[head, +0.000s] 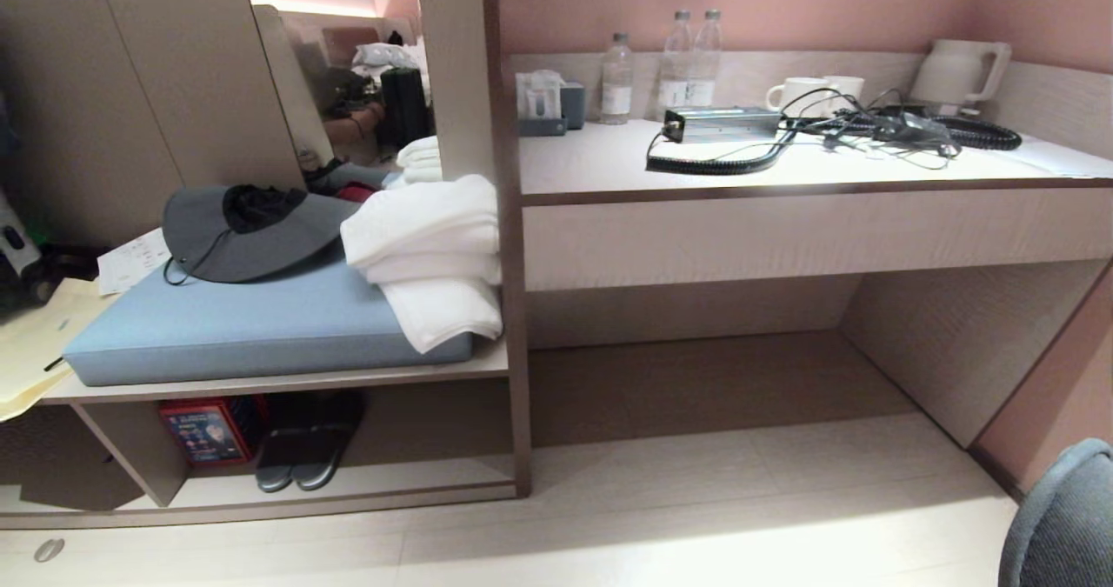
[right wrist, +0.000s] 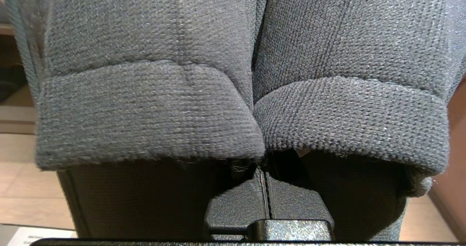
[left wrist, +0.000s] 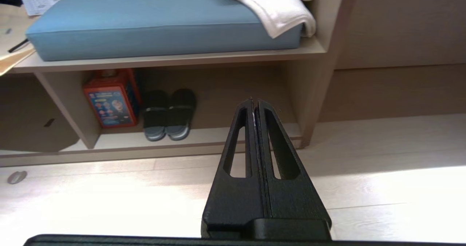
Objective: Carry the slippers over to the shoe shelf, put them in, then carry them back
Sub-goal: Place the slippers into the shoe cabinet
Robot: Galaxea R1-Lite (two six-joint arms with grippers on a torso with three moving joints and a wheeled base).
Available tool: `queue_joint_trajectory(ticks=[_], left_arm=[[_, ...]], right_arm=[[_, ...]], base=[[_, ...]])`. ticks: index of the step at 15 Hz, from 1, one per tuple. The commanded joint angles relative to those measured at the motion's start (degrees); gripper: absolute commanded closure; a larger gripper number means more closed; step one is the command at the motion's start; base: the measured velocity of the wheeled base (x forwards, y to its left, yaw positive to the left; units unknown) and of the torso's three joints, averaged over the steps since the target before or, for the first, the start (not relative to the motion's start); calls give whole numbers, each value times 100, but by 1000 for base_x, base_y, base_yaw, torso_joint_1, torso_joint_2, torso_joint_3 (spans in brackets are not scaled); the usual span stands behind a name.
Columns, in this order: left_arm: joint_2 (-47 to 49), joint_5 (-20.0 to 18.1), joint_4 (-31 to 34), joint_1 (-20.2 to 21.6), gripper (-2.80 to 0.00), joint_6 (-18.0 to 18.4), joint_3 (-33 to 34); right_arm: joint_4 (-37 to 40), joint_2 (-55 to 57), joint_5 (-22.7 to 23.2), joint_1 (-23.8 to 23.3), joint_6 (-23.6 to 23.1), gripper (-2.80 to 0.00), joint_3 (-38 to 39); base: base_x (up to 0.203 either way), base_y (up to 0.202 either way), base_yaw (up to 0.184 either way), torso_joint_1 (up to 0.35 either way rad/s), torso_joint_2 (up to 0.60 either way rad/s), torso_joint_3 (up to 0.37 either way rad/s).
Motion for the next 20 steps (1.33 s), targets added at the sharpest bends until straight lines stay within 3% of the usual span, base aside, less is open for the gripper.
queue_joint_trajectory(ticks=[1, 20], left_arm=[[-9, 1, -1, 0, 0, -2, 9], [0, 1, -1, 0, 0, -2, 9]], right_arm=[[-8, 0, 4, 4, 1, 0, 0], [0, 9, -13, 4, 9, 0, 9]], base=[[0, 196, -5, -2, -2, 7], [0, 195, -2, 3, 3, 2]])
